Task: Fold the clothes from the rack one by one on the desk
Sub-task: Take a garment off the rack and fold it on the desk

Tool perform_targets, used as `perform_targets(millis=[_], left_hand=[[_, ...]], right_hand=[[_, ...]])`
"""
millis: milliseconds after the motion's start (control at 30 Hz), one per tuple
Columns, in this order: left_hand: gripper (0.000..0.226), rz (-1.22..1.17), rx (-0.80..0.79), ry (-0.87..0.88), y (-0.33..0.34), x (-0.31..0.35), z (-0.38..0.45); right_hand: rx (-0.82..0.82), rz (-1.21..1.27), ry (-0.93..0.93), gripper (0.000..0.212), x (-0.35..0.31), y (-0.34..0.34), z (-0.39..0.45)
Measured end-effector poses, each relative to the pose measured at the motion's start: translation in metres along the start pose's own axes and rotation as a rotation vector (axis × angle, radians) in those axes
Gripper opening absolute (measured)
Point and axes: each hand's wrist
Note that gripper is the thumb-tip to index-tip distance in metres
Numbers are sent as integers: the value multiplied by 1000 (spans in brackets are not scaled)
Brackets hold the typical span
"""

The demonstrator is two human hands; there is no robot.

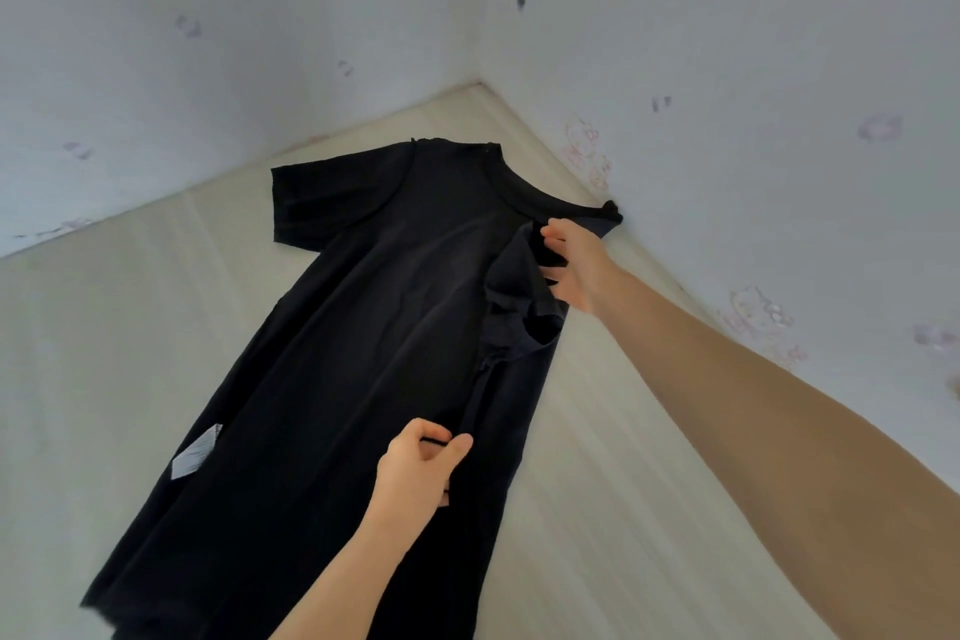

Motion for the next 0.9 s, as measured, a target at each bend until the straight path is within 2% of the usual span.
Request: perform_targets(millis=[100,233,333,467,567,633,700,800,900], left_hand=[[32,192,51,62,2,-2,-1],[40,324,129,139,7,4,-3],[41,460,234,252,12,19,-2],[46,502,371,499,23,55,13],[57,616,393,680,40,82,29],[54,748,413,695,51,92,37],[36,772,462,670,55,97,41],[18,536,429,667,48,95,45],[6,121,226,570,29,98,42]], right_hand=[[-47,-400,-6,40,-3,6,5],[-220,-911,28,57,-3,6,-8],[-343,-1139,51,45,4,2,-13],[-303,-1040,36,27,1,6,-9],[-268,-990,23,21,-4,7,-5],[-245,-1027,-12,22,-6,8,-2],[-223,-1082,-62,22,-9,8,6],[-190,-1058,-81,24,-19,12,14],[-178,-892,-42,20,-29,23,21]])
Point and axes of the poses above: each hand's wrist, its own z-axis towards the middle knuckle, its own y-axis out of the palm, x = y × z, and after that the axes turned 14 degrees about -y, right-handed
